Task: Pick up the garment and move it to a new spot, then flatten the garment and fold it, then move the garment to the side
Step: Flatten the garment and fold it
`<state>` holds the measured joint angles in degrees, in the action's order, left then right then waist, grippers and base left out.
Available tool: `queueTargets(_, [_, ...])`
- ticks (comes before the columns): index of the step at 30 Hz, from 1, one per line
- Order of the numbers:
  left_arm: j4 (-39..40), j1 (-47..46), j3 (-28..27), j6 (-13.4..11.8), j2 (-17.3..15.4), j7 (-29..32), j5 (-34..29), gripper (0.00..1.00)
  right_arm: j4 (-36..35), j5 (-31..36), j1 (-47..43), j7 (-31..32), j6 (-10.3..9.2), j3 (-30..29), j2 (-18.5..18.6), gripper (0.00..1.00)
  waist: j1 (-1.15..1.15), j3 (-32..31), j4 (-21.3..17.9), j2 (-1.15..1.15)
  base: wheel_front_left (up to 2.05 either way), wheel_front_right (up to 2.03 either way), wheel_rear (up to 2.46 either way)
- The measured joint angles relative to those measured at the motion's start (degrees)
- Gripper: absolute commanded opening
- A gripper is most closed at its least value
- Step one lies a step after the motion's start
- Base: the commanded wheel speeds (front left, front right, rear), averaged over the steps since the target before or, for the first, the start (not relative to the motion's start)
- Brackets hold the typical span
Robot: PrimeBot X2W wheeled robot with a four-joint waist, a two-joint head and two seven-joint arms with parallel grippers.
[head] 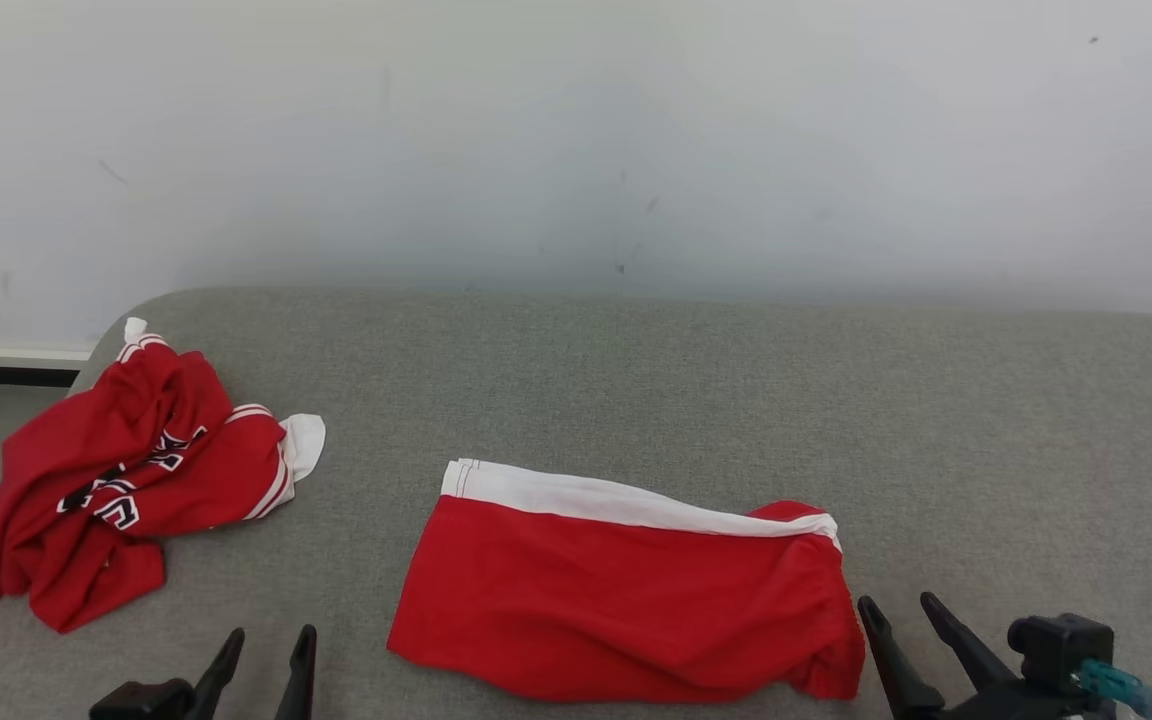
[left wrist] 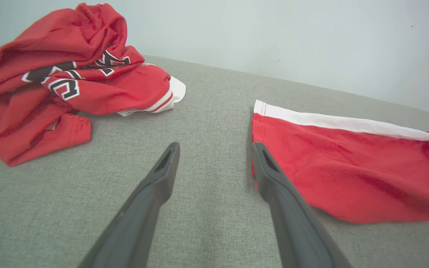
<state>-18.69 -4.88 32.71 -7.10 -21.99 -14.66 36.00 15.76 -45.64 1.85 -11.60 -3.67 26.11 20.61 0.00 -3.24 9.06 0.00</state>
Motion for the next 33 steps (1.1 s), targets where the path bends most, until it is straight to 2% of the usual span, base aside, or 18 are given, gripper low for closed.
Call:
queueTargets(8, [4.5,2.4,-4.6,0.0,2.6,0.0,-5.4,1.0,2.1,0.6,3.6,3.5,-1.42,0.1,-0.4,1.0,0.0,0.2,1.2,0.0,0.0,0.0,0.0])
queueTargets(16, [7.6,5.6,-8.5,0.0,4.0,0.0,-9.4,1.0,6.4,0.3,8.7,11.4,-1.94,1.9,-1.3,1.0,0.0,0.7,2.2,0.0,0.0,0.0,0.0])
queueTargets(21, [9.2,6.0,-9.5,0.0,5.2,0.0,-10.9,1.0,9.7,0.2,10.3,17.5,-2.45,3.8,-1.3,1.0,0.01,1.0,2.5,0.0,0.0,0.0,0.0])
queueTargets(33, [11.0,6.1,-9.8,0.0,7.0,0.0,-13.7,1.0,13.8,-0.9,11.9,27.5,-2.94,5.9,-2.6,1.0,0.01,2.0,3.9,0.0,0.0,0.0,0.0])
